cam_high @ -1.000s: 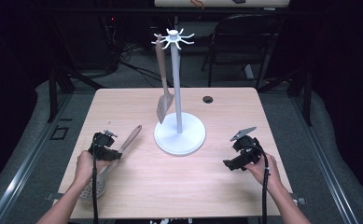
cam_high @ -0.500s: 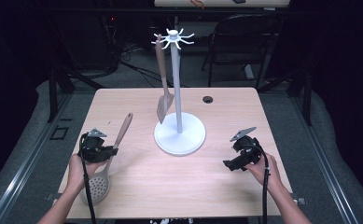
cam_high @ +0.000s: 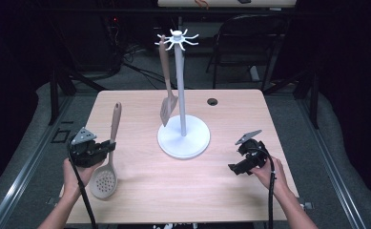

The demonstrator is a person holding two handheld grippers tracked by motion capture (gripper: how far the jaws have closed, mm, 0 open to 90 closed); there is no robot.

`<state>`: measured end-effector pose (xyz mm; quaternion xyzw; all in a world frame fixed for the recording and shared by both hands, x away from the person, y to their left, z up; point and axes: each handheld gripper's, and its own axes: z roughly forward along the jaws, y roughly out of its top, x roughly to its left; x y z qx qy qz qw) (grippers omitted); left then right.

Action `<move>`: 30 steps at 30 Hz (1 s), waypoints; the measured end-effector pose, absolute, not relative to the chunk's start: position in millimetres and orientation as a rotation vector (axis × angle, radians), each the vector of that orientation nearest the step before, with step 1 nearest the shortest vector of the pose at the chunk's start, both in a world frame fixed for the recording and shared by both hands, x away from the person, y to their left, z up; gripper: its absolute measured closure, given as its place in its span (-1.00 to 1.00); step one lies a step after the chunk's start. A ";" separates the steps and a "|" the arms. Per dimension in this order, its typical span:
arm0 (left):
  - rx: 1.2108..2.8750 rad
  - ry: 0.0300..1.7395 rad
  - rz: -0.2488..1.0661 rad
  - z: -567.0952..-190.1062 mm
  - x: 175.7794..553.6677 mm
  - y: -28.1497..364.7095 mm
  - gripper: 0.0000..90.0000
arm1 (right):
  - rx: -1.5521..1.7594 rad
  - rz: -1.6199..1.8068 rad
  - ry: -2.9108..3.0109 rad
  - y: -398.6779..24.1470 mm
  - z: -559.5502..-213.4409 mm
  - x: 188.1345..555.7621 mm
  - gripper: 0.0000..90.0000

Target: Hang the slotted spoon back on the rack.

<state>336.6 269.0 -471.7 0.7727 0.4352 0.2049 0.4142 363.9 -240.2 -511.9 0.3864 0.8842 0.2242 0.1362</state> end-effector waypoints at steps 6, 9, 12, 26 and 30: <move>1.886 1.010 0.546 -459.4 336.5 256.3 0.72 | 1.124 0.643 2.560 -240.8 -512.5 363.4 -0.91; 1.882 0.968 0.548 -454.5 339.9 245.9 0.72 | 1.130 0.647 2.550 -242.3 -513.2 362.5 -0.91; 1.885 0.929 0.543 -451.7 344.2 234.6 0.72 | 1.137 0.658 2.543 -244.4 -513.8 361.9 -0.91; 1.840 0.839 0.573 -426.4 361.8 193.2 0.72 | 1.159 0.658 2.543 -247.0 -515.0 360.1 -0.91; 1.815 0.834 0.577 -418.0 367.3 182.9 0.72 | 1.151 0.626 2.543 -247.9 -513.7 360.1 -0.91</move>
